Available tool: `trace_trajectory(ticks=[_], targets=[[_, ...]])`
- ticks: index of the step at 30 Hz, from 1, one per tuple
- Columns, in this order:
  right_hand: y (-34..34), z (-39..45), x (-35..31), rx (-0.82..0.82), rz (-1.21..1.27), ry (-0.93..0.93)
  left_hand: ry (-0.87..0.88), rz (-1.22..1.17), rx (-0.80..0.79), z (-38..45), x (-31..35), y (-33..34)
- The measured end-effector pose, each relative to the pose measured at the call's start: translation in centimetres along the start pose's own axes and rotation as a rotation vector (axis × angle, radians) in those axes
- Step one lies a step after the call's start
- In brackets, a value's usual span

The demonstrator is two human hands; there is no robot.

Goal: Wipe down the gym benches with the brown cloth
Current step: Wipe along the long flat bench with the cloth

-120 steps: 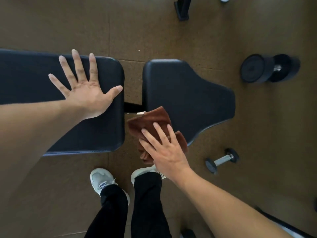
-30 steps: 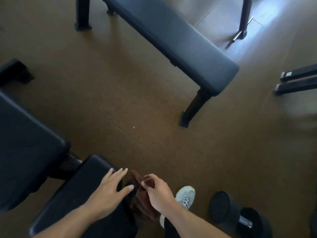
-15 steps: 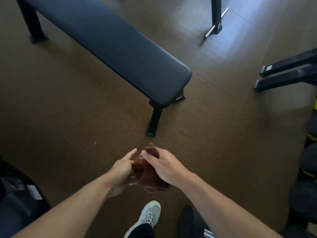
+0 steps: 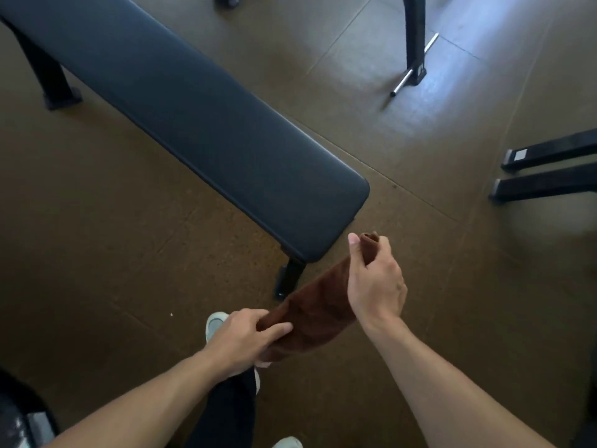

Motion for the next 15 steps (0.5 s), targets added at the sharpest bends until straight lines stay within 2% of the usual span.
trace_trajectory(ticks=[2,6,10,13,15], targets=[[0.5,3.8,-2.9,0.051,0.008,0.008,0.029,-0.105,0.029,2.2,1.9,-1.9],[1.4,11.3,-9.4,0.055,-0.071,0.032,0.088,-0.089,0.061,7.0,5.4,-5.7],[4.6,15.8,-11.8,-0.138,-0.352,0.002,0.208,0.413,0.209,12.1,6.4,-8.6],[9.0,16.6,-9.1,-0.363,-0.577,-0.049,0.295,0.586,0.161,15.6,5.8,-9.2],[12.1,17.0,-7.1,-0.405,-0.621,-0.065,0.298,0.634,0.148,18.1,5.5,-9.9]])
Point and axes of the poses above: each hand's wrist, its own z-axis towards the middle knuckle, its own y-axis out of the palm, x = y × z, the point moved 1 cm from there along z, towards the middle knuckle, and after that the axes turned 10 degrees about y, right-handed, at the moved point
